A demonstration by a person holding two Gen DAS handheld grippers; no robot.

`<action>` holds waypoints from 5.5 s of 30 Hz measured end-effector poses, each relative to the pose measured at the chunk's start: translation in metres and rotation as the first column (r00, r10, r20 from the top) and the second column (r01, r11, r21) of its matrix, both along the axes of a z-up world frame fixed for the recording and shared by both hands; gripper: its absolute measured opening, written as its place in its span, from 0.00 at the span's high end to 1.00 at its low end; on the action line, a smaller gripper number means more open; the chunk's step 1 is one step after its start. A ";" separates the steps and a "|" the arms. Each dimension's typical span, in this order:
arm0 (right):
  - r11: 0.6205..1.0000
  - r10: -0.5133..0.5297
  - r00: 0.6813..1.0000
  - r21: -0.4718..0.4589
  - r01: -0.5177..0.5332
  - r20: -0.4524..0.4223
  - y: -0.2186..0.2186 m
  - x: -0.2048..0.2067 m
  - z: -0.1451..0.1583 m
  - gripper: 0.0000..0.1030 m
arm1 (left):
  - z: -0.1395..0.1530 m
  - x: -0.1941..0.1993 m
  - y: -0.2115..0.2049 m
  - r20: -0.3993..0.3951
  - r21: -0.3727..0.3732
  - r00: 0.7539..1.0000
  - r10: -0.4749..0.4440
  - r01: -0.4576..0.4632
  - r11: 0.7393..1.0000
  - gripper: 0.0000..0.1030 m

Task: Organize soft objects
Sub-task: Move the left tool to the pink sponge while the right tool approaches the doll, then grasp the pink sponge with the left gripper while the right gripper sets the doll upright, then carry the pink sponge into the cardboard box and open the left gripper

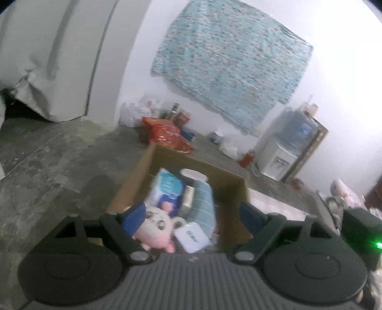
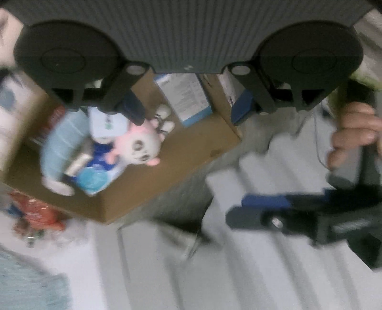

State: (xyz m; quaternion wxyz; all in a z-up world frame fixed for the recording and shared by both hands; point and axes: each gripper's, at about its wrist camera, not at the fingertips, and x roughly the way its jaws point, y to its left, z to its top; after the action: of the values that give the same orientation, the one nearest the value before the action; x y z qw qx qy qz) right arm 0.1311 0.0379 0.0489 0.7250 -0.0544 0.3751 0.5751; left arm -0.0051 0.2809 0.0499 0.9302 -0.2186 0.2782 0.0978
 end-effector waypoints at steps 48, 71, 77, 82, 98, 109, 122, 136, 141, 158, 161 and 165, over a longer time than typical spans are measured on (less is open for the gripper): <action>0.773 -0.556 0.782 0.172 0.611 -0.280 -0.251 0.079 -0.154 0.15 | -0.177 0.367 -0.347 -0.703 0.062 0.557 -0.442 0.667 0.743 0.06; 0.782 -0.537 0.805 0.207 0.587 -0.252 -0.265 0.061 -0.145 0.15 | -0.182 0.372 -0.347 -0.740 0.064 0.500 -0.451 0.719 0.692 0.23; 0.766 -0.560 0.793 0.215 0.606 -0.240 -0.277 0.052 -0.146 0.15 | -0.132 0.351 -0.353 -0.623 0.079 0.597 -0.505 0.691 0.719 0.23; 0.718 -0.593 0.754 0.238 0.654 -0.281 -0.301 0.048 -0.143 0.15 | -0.097 0.327 -0.367 -0.541 0.083 0.651 -0.532 0.671 0.737 0.23; 0.583 -0.688 0.674 0.347 0.735 -0.271 -0.369 -0.009 -0.101 0.27 | -0.026 0.203 -0.372 -0.322 0.033 0.747 -0.582 0.623 0.781 0.23; 0.711 -0.580 0.793 0.360 0.604 -0.185 -0.338 -0.092 -0.043 0.64 | -0.001 0.094 -0.319 -0.223 -0.033 0.826 -0.518 0.525 0.851 0.23; 0.840 -0.454 0.883 0.271 0.469 -0.120 -0.265 -0.122 -0.013 0.66 | -0.007 0.027 -0.252 -0.197 0.032 0.934 -0.297 0.309 0.951 0.22; 0.918 -0.335 0.940 0.201 0.341 -0.061 -0.177 -0.127 0.019 0.50 | 0.003 -0.005 -0.192 -0.138 0.099 0.981 -0.138 0.152 0.983 0.22; 0.933 -0.312 0.950 0.181 0.312 -0.031 -0.154 -0.129 0.028 0.50 | 0.003 -0.012 -0.174 -0.121 0.106 0.987 -0.104 0.117 0.987 0.22; 0.958 -0.267 0.963 0.121 0.261 0.037 -0.083 -0.112 0.039 0.50 | -0.007 -0.015 -0.094 -0.100 0.040 0.995 -0.031 0.035 0.999 0.22; 0.945 -0.310 0.950 0.126 0.303 0.036 -0.093 -0.106 0.041 0.50 | -0.007 -0.008 -0.070 -0.105 0.011 0.994 -0.033 0.034 0.999 0.22; 0.925 -0.366 0.930 0.128 0.358 0.039 -0.108 -0.099 0.040 0.49 | -0.013 0.008 -0.051 -0.127 -0.001 0.990 -0.067 0.068 0.998 0.22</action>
State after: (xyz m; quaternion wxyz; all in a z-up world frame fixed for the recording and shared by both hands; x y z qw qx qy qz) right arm 0.0321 -0.0706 0.0889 0.8320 0.0411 0.3209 0.4507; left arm 0.0027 0.2304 0.0368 0.9137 -0.2008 0.3441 0.0806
